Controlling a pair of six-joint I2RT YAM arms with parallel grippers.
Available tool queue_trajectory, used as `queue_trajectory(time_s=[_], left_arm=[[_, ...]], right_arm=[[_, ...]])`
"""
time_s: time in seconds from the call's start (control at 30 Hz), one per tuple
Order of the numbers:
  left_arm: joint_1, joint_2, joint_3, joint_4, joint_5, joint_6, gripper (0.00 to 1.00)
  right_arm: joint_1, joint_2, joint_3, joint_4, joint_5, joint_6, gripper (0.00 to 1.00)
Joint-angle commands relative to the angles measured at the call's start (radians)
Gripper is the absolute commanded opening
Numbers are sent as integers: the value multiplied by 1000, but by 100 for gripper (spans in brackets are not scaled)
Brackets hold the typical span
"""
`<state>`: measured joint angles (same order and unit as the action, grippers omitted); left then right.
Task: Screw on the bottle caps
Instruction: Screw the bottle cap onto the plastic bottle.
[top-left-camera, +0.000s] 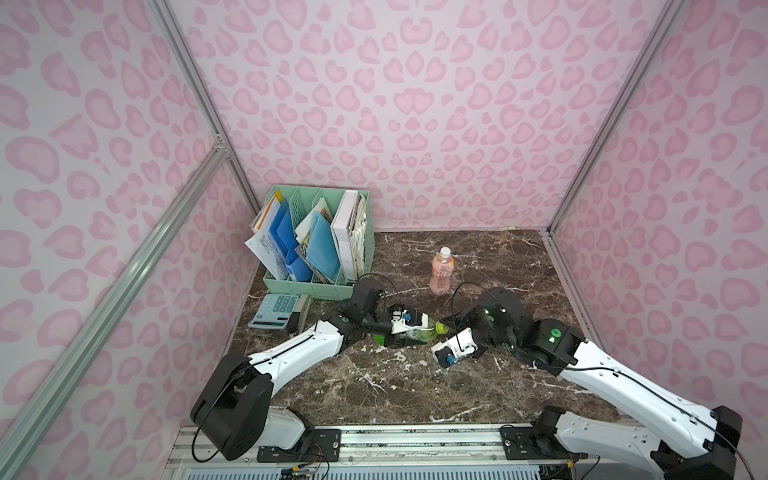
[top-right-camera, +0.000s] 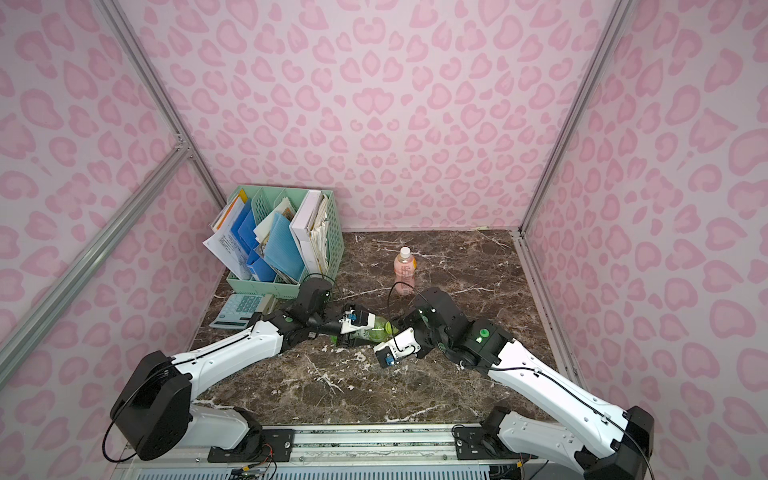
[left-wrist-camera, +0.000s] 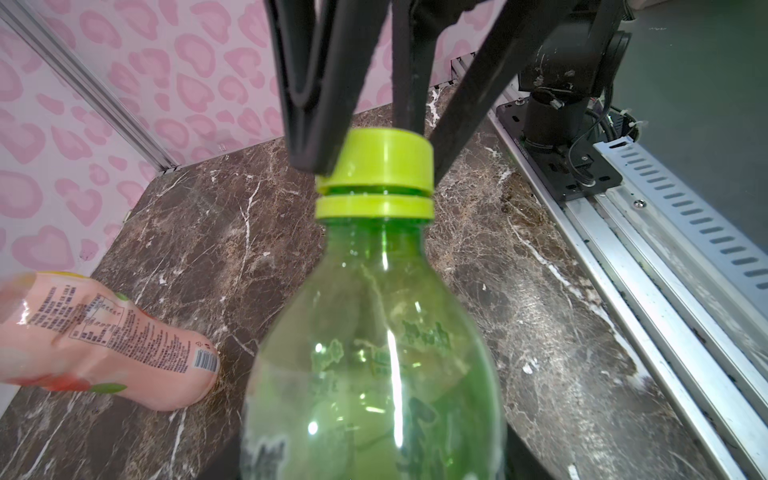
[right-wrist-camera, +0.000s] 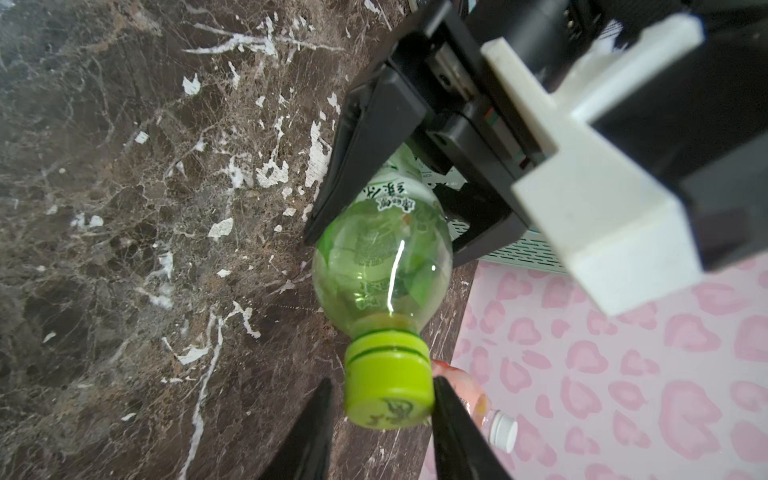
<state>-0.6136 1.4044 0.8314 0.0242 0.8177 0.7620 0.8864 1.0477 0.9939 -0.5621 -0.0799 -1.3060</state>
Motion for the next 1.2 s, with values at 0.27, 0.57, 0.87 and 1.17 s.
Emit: queue_trajectory(time_s=[0.27,0.57,0.87,1.17], left_arm=[[-5,-15,-11,43,-6,-12,53],[-132,-131,-220,456,-463,-31,50],[-245,-129,-309,655,-704,65,51],[-208,-136,-298,572,-729,41,51]], right_arm=[[4,93,83,-55,-54,315,18],[-194,255,231,23,-502,1381,11],[-327,173,-76,486,-617,2474,13],[-365,35,-32,313,-498,1906,55]])
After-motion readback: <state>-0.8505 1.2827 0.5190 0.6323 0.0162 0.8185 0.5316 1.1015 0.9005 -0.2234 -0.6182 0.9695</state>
